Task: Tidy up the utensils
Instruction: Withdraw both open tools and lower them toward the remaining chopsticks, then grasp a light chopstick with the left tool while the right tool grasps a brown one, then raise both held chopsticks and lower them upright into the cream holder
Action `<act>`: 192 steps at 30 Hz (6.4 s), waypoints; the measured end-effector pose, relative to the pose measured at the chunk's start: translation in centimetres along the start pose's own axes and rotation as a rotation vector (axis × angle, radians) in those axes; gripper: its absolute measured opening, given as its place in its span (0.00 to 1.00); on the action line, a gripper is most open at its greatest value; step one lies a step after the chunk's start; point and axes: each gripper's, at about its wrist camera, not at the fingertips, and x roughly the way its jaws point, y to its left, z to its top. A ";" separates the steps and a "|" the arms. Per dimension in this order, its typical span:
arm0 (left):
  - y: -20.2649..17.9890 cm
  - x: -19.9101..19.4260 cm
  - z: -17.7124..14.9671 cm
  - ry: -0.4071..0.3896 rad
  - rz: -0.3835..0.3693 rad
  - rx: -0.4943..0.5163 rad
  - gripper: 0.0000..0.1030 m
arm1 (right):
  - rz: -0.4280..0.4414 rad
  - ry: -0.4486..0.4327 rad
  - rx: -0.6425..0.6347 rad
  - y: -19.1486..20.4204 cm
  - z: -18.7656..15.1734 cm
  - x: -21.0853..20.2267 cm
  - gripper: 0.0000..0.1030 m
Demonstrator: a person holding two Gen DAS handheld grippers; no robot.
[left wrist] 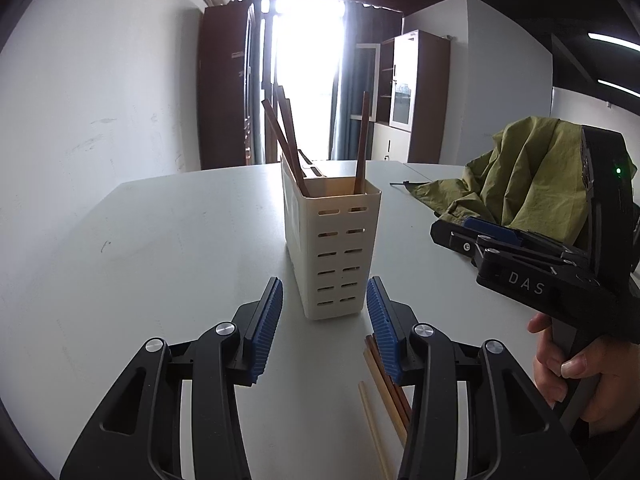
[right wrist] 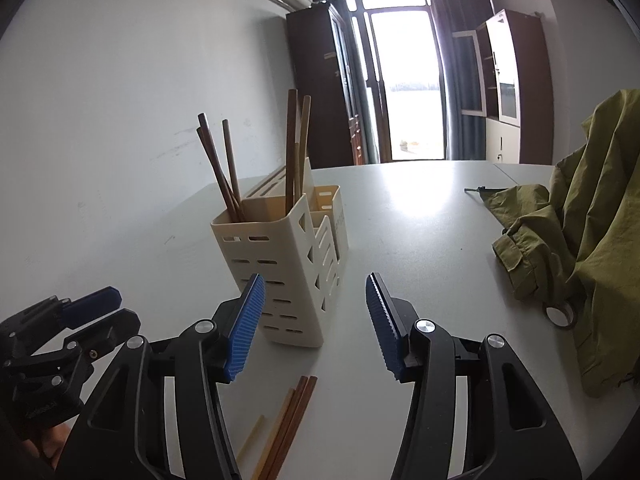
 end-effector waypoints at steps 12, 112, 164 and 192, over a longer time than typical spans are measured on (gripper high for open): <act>-1.1 2.8 -4.3 0.159 -0.052 0.038 0.43 | -0.048 0.201 -0.001 0.0 -3.0 4.3 0.51; -1.4 1.9 4.6 0.025 -0.032 0.065 0.04 | 0.046 0.089 -0.063 2.6 4.1 0.4 0.07; -0.6 -3.9 14.5 -0.521 -0.010 -0.005 0.04 | 0.267 -0.572 0.018 1.3 13.6 -5.0 0.07; -0.3 5.7 13.8 -0.288 0.026 0.001 0.04 | 0.245 -0.590 0.025 -0.1 13.2 0.1 0.07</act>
